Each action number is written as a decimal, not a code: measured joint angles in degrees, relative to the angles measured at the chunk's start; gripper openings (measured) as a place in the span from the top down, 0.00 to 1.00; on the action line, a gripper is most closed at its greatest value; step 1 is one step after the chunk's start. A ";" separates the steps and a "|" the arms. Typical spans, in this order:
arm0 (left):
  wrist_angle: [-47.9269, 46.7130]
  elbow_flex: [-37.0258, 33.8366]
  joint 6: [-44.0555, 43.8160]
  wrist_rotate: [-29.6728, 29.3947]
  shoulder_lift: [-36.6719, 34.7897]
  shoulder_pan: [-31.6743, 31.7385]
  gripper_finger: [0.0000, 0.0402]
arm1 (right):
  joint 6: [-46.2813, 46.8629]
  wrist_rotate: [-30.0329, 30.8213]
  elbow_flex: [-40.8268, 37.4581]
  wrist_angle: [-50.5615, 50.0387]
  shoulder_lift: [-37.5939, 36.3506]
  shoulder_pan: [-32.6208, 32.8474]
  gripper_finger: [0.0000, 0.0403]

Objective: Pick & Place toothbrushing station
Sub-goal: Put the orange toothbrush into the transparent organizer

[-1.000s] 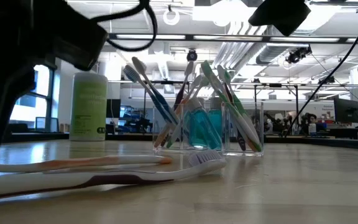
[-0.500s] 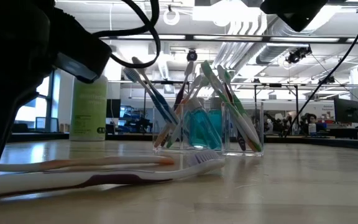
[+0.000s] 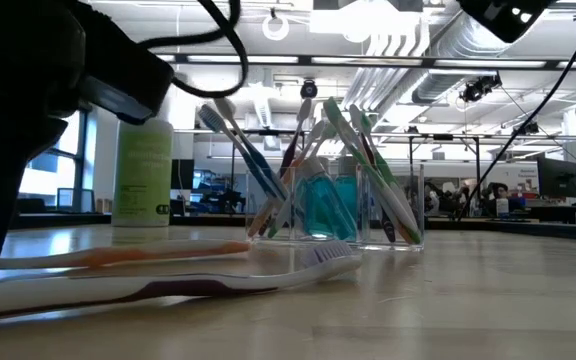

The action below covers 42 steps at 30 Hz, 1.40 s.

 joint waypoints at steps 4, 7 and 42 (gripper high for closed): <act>-0.22 0.31 -1.57 -4.37 -1.96 -2.20 0.99 | 1.39 0.25 -0.02 0.18 0.00 1.06 0.52; -0.10 1.10 -3.09 -9.56 -4.68 -4.40 0.99 | 1.36 0.32 0.00 1.42 0.00 1.68 0.52; 29.48 1.91 -0.21 -2.69 -11.63 -2.78 1.00 | -103.92 44.78 19.08 40.14 35.20 11.66 0.52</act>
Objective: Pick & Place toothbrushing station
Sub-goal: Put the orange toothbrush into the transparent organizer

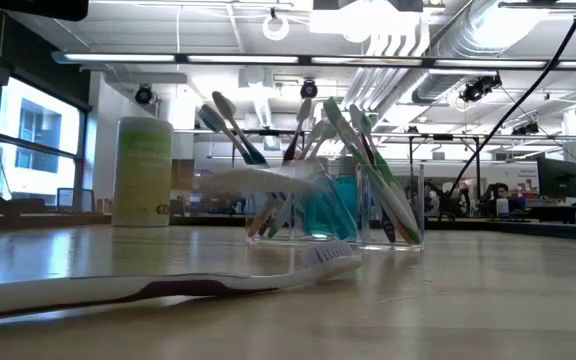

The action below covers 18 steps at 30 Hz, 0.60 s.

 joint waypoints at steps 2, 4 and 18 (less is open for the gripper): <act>-0.11 0.00 0.00 0.04 0.02 0.00 1.00 | 0.34 -0.03 0.83 0.17 0.89 -1.11 0.52; -0.11 0.00 -0.06 0.06 0.00 -0.02 1.00 | 2.34 0.14 0.84 -1.49 1.13 -2.24 0.52; -5.64 0.02 6.20 -2.27 0.00 -1.76 0.99 | 23.61 4.93 0.81 -2.59 1.12 -2.10 0.52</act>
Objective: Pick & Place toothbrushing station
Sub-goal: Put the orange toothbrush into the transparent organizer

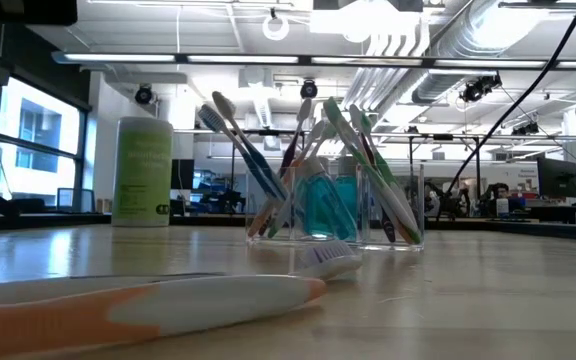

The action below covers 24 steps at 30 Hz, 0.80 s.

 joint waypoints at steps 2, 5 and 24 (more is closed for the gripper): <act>-3.93 0.00 0.57 -2.05 0.00 -0.53 0.99 | 2.76 0.06 0.00 -0.66 0.00 0.01 0.52; -7.29 0.02 0.55 -3.85 0.75 -1.84 0.96 | 5.27 0.05 0.00 -1.93 0.00 0.09 0.52; -4.35 2.15 2.46 -1.41 4.09 -3.39 0.63 | 3.40 5.59 0.00 -3.75 0.00 0.11 0.52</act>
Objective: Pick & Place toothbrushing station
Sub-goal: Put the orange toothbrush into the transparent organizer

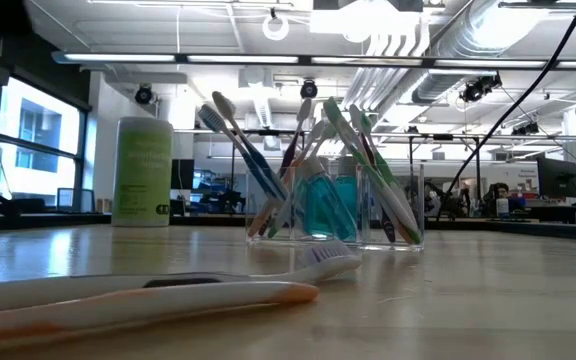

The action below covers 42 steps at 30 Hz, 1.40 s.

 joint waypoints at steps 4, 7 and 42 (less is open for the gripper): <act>0.03 3.62 5.62 -1.27 -0.02 0.17 0.63 | -0.02 4.17 0.00 -0.01 0.00 0.55 0.52; 0.13 6.73 9.57 -3.21 -0.11 -0.15 0.64 | -0.73 5.51 0.00 -0.01 0.00 0.66 0.52; 13.39 21.39 66.16 -32.35 0.30 -4.62 0.76 | 12.15 12.40 -0.07 -3.39 -5.01 9.92 0.52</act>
